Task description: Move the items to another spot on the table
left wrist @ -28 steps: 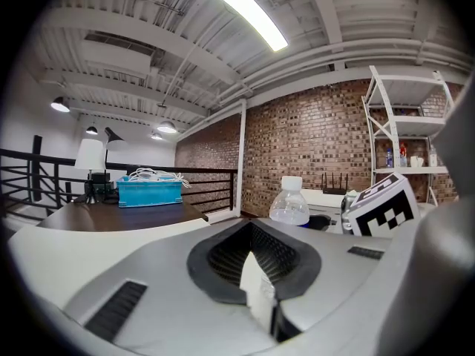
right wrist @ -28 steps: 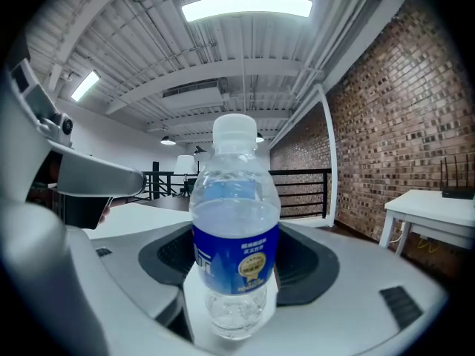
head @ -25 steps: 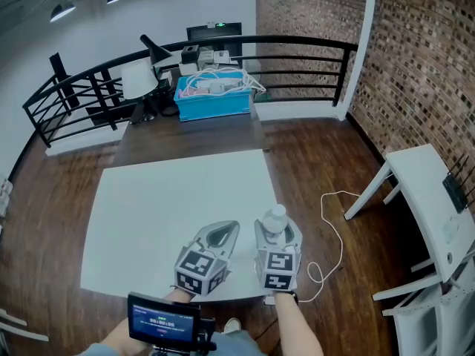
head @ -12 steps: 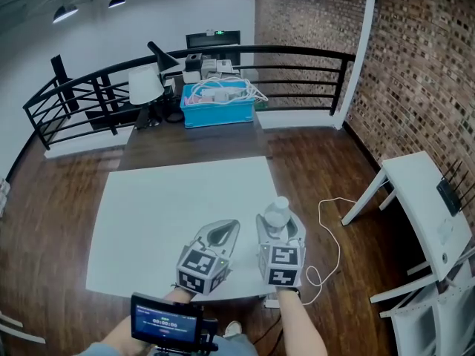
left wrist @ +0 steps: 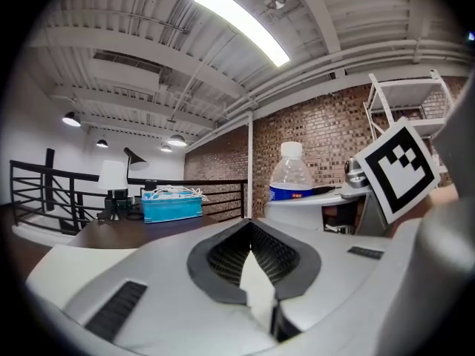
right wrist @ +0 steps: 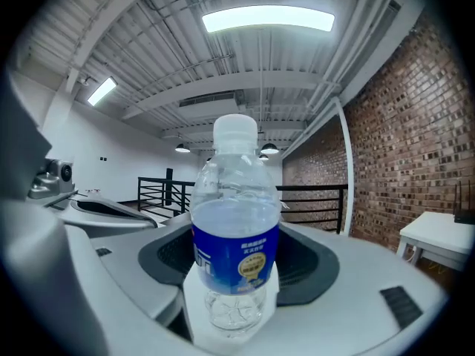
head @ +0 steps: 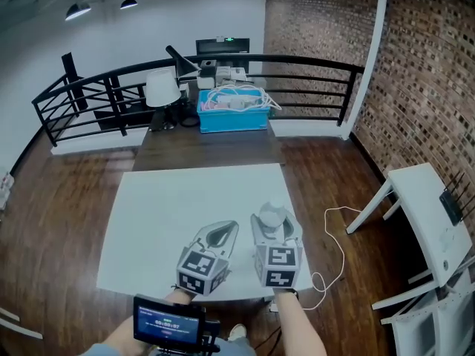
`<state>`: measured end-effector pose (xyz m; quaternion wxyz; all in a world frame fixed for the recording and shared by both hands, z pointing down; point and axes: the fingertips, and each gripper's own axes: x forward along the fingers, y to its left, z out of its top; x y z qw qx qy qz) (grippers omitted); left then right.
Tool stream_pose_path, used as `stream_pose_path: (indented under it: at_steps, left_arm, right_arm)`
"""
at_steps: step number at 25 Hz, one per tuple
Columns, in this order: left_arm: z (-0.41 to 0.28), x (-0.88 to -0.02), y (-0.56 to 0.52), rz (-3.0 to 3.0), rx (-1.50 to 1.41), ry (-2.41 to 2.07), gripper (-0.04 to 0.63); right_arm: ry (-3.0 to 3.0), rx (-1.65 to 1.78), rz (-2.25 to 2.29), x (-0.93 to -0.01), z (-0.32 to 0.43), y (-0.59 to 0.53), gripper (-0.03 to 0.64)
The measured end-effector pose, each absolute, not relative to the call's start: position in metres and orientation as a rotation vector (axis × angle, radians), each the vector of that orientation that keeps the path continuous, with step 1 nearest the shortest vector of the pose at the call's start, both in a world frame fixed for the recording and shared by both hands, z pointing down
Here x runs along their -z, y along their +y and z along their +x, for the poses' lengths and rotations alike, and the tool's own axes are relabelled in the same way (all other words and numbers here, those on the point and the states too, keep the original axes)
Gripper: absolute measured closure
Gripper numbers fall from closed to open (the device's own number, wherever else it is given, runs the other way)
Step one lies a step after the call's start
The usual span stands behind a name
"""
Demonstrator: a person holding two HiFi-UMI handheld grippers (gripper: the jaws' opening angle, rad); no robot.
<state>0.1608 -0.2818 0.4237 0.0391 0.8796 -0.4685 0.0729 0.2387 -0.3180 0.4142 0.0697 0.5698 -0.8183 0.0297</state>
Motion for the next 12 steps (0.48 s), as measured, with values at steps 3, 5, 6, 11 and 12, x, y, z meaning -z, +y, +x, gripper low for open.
stream_pose_path:
  at_steps: [3, 5, 6, 11, 12]
  left_arm:
    - [0.134, -0.420, -0.279, 2.669, -0.209, -1.478, 0.584]
    - [0.113, -0.417, -0.276, 2.646, -0.196, -1.512, 0.584]
    - [0.102, -0.416, -0.274, 2.635, -0.189, -1.529, 0.584]
    - [0.047, -0.410, -0.265, 2.586, -0.163, -1.609, 0.584]
    - [0.036, -0.410, -0.264, 2.576, -0.159, -1.625, 0.585]
  right_arm:
    - [-2.489, -0.090, 1.680, -0.410, 0.211, -0.315, 0.321]
    - [-2.507, -0.084, 1.657, -0.406, 0.191, -0.312, 0.321]
    - [-2.514, -0.077, 1.638, -0.405, 0.180, -0.311, 0.321]
    - [-2.558, -0.061, 1.550, -0.398, 0.120, -0.303, 0.321]
    - [-2.570, -0.054, 1.534, -0.397, 0.107, -0.302, 0.321]
